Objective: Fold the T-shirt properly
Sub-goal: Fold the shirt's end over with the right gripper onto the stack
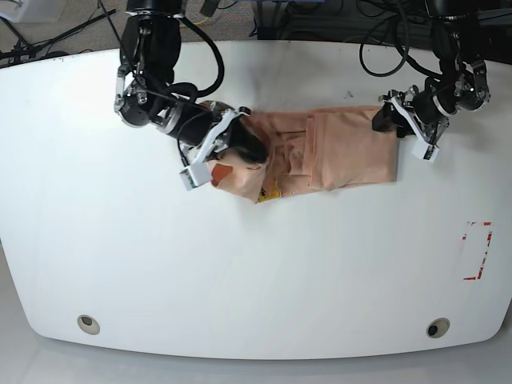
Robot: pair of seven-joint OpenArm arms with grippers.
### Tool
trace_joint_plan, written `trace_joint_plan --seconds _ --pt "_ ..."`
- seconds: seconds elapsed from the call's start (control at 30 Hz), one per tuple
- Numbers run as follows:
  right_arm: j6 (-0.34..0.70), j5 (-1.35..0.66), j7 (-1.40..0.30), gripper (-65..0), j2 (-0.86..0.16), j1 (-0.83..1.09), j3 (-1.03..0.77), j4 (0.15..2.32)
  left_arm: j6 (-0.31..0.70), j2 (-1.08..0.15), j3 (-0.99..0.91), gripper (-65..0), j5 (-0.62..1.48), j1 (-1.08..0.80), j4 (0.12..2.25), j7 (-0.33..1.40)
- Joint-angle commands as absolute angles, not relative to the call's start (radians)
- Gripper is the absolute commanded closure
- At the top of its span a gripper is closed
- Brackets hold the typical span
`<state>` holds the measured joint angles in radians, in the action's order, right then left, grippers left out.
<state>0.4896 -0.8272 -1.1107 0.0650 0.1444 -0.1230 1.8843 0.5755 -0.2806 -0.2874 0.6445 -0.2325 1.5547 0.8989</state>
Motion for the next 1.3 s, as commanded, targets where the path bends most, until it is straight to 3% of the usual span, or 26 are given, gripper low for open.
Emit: trace_joint_plan --seconds 0.0,0.33,0.8,0.93,1.03,1.17,1.27 --pt "0.496 -0.858 -1.092 0.0 0.097 0.128 -0.084 1.903 0.576 -0.291 -0.275 -26.2 0.642 -0.231 1.564 0.914" --pt "0.496 -0.684 -0.943 0.0 0.157 0.042 0.209 1.788 0.575 -0.288 -0.262 -25.7 0.642 -0.231 1.564 0.914" --pt "0.495 -0.680 -0.780 -0.3 0.157 -0.153 0.357 1.431 0.575 -0.288 -0.262 -25.7 0.642 -0.231 1.566 0.914" --pt "0.495 -0.679 -0.771 -11.7 0.157 -0.191 0.395 1.376 0.575 -0.286 -0.262 -25.7 0.642 -0.231 1.570 0.914" --pt "0.486 -0.677 -0.743 -24.4 0.157 -0.211 0.435 1.369 0.575 -0.286 -0.262 -25.7 0.647 -0.231 1.572 0.914" --pt "0.386 -0.677 -0.679 -39.0 0.157 -0.216 0.475 1.369 0.575 -0.286 -0.266 -25.7 0.647 -0.231 1.573 0.914" --pt "0.309 -0.677 -0.650 -45.7 0.157 -0.240 0.518 1.368 0.576 -0.286 -0.269 -25.7 0.648 -0.231 1.573 0.914"
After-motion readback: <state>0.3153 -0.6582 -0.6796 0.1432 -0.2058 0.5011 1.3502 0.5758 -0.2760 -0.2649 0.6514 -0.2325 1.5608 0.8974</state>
